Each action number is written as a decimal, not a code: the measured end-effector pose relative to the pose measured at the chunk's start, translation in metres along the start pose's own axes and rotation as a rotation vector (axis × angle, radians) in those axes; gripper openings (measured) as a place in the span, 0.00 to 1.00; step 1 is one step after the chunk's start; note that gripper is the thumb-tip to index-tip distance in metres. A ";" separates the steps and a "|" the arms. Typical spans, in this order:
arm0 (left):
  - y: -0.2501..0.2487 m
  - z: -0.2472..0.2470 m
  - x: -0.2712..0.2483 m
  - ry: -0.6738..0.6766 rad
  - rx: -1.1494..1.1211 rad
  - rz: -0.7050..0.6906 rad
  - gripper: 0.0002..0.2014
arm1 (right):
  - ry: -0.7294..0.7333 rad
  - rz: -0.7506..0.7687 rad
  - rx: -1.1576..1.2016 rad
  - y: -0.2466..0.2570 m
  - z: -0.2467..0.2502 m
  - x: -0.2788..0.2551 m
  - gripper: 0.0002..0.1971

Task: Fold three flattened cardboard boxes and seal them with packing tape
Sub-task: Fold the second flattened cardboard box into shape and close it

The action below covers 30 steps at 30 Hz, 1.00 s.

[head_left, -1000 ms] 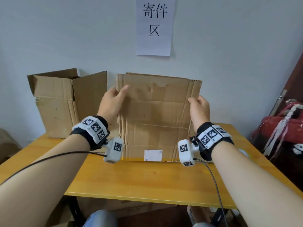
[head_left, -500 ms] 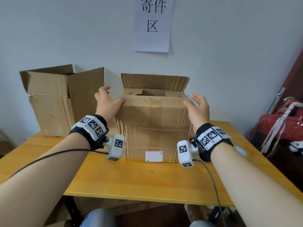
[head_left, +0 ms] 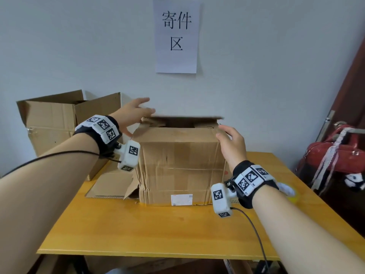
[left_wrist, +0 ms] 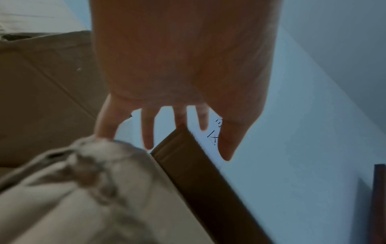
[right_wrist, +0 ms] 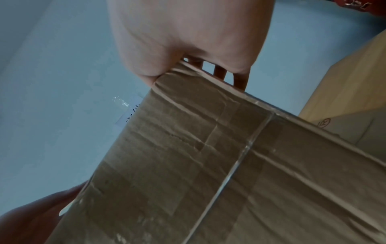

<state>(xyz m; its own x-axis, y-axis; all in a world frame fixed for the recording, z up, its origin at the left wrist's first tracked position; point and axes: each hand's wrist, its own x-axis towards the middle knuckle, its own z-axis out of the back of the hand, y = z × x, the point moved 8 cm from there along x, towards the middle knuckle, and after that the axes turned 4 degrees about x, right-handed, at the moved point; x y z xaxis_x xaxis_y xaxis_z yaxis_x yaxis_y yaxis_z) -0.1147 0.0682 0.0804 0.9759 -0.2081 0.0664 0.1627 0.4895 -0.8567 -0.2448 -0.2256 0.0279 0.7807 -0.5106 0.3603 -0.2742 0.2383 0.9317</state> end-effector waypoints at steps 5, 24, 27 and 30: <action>0.027 -0.019 -0.010 0.096 0.067 0.186 0.11 | 0.007 -0.056 0.012 -0.007 -0.002 0.000 0.20; 0.055 -0.007 -0.043 -0.021 -0.060 0.066 0.20 | 0.149 -0.246 0.075 -0.002 -0.032 -0.020 0.11; 0.045 0.001 -0.044 -0.072 -0.078 0.022 0.19 | 0.132 -0.161 0.075 0.013 -0.034 -0.011 0.09; 0.026 0.006 -0.044 -0.105 -0.047 0.001 0.19 | 0.113 -0.124 0.077 0.022 -0.034 -0.001 0.24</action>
<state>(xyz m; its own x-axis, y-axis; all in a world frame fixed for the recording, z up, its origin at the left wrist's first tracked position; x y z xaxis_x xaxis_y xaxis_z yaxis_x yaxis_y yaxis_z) -0.1524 0.0947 0.0582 0.9863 -0.1166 0.1165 0.1570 0.4492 -0.8795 -0.2323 -0.1923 0.0463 0.8681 -0.4350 0.2391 -0.2106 0.1135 0.9710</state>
